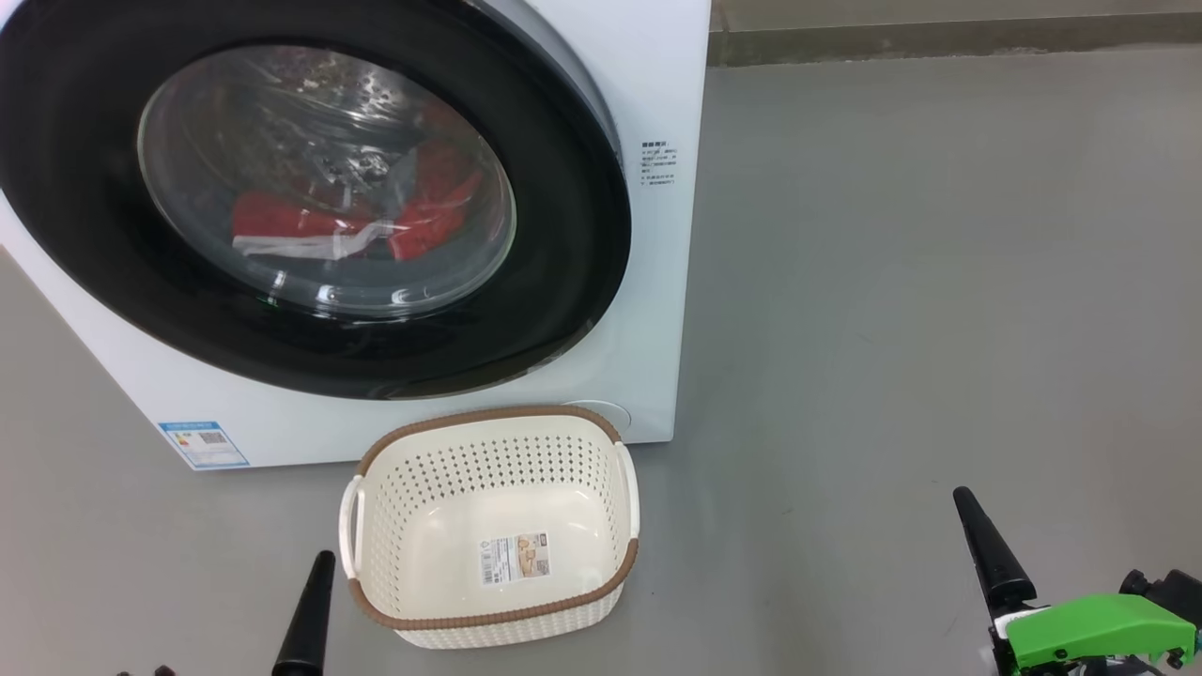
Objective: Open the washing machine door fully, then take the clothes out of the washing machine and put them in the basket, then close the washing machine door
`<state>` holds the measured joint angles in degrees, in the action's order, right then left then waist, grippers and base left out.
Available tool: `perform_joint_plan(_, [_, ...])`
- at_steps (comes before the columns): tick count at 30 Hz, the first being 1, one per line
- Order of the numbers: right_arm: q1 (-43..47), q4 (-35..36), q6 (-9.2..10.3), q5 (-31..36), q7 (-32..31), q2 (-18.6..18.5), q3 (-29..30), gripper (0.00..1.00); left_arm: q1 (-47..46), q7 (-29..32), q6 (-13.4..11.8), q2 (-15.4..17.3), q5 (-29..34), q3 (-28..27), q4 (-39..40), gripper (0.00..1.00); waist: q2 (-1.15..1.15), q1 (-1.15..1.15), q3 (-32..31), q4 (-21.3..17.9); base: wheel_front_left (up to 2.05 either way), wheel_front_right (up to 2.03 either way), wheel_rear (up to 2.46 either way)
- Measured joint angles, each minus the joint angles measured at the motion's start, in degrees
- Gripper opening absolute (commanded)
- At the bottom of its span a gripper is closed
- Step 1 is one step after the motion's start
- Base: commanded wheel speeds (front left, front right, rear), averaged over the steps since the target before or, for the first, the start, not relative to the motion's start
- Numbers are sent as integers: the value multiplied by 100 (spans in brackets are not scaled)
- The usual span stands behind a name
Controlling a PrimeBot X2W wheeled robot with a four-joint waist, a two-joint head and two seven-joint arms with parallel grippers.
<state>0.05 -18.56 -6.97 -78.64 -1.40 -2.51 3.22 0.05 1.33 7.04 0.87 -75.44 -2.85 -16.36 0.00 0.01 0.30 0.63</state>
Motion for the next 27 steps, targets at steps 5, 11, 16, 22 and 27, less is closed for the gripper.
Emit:
perform_joint_plan(5, [13,20,0,357,96,-4,-12,100,0,-68,0,0,450,-3,126,100,0,0,3,11,0,0,0])
perform_joint_plan(11, [38,49,0,786,198,-65,-40,100,9,-176,0,2,954,-9,255,100,0,0,4,26,0,0,0])
perform_joint_plan(16, [105,53,0,1084,265,-82,-93,100,15,-253,-1,9,1234,19,299,100,0,0,1,35,0,0,0])
perform_joint_plan(22, [105,75,0,1482,364,-107,-193,100,31,-354,-1,12,1608,54,360,100,0,0,7,44,0,0,0])
perform_joint_plan(27, [105,89,0,1763,446,-140,-224,100,36,-447,-3,14,2046,80,413,100,0,0,15,43,0,0,0])
